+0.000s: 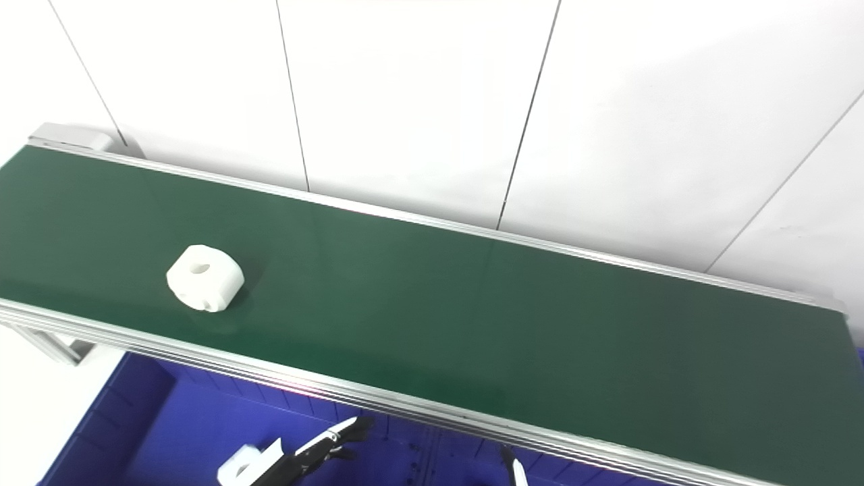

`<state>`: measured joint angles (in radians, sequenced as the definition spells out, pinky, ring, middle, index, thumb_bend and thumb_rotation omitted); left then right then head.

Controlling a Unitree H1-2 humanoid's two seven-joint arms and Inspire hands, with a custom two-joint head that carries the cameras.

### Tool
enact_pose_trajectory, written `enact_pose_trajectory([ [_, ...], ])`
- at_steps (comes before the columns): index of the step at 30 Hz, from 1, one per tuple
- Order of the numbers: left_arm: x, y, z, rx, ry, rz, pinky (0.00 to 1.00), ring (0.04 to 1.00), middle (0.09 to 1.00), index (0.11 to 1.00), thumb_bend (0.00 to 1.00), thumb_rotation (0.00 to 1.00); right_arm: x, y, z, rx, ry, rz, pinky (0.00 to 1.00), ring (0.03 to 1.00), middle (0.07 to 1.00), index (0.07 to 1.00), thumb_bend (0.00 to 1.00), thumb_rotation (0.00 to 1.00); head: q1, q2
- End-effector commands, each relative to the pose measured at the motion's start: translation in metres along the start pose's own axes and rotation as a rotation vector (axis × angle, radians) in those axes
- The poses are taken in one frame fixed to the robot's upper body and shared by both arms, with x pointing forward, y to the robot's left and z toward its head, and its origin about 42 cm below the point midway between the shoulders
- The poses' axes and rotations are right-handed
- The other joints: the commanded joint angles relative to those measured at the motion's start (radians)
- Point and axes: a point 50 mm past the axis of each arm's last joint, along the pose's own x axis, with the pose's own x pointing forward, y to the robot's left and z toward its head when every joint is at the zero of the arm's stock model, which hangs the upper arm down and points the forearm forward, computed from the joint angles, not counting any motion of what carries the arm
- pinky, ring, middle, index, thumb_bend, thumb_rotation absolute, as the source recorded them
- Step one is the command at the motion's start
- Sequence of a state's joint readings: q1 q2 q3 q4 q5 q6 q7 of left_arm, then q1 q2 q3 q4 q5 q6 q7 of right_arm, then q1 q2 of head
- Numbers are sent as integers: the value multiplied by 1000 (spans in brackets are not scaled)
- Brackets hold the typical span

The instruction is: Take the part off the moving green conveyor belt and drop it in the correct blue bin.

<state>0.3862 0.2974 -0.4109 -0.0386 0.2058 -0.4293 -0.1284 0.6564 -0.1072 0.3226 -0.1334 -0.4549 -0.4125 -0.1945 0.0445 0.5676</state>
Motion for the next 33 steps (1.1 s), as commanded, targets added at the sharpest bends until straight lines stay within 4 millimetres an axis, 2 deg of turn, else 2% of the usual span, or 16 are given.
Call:
enact_pose_trajectory([
  [1, 0, 5, 4, 22, -46, 15, 817, 906, 944, 935, 878, 787, -2, 2, 6, 33, -45, -16, 986, 991, 1000, 1000, 750, 836, 1, 1],
  [9, 3, 6, 5, 13, -62, 17, 811, 904, 941, 931, 878, 787, 1, 1, 6, 29, -49, -16, 999, 997, 1000, 1000, 758, 854, -5, 7],
  [13, 4, 11, 18, 6, -108, 42, 802, 890, 926, 918, 868, 788, 3, 0, 5, 26, -61, -23, 972, 981, 1000, 1000, 733, 835, -9, 11],
  [15, 9, 22, 31, 25, -164, 51, 805, 893, 924, 916, 865, 783, 5, 0, 3, 32, -63, -26, 955, 974, 1000, 1000, 732, 833, -5, 12],
  [19, 27, 57, 54, 109, -268, 93, 806, 894, 925, 913, 896, 773, 9, 0, 0, 43, -62, -28, 984, 986, 1000, 1000, 730, 824, -13, 15],
  [22, 41, 83, 63, 162, -308, 120, 828, 905, 934, 936, 865, 761, 12, 1, -2, 32, -66, -48, 962, 971, 998, 1000, 739, 826, -36, 25],
  [25, 58, 110, 73, 244, -333, 168, 830, 905, 936, 943, 878, 768, 15, 2, -1, 48, -78, -70, 951, 966, 991, 1000, 722, 808, -61, 39],
  [27, 67, 122, 82, 276, -347, 181, 837, 908, 940, 947, 878, 749, 16, 2, -1, 62, -82, -72, 970, 977, 999, 1000, 722, 803, -88, 55],
  [28, 71, 128, 86, 304, -349, 180, 873, 935, 962, 968, 856, 746, 17, 2, 0, 59, -85, -73, 973, 977, 997, 1000, 728, 814, -91, 58],
  [30, 80, 142, 95, 353, -345, 173, 906, 961, 983, 991, 829, 749, 19, 2, 1, 55, -93, -79, 961, 969, 993, 1000, 733, 821, -119, 91],
  [33, 96, 166, 104, 386, -328, 169, 934, 991, 999, 1000, 801, 677, 22, 1, 2, 52, -103, -82, 942, 956, 981, 1000, 727, 824, -136, 132],
])
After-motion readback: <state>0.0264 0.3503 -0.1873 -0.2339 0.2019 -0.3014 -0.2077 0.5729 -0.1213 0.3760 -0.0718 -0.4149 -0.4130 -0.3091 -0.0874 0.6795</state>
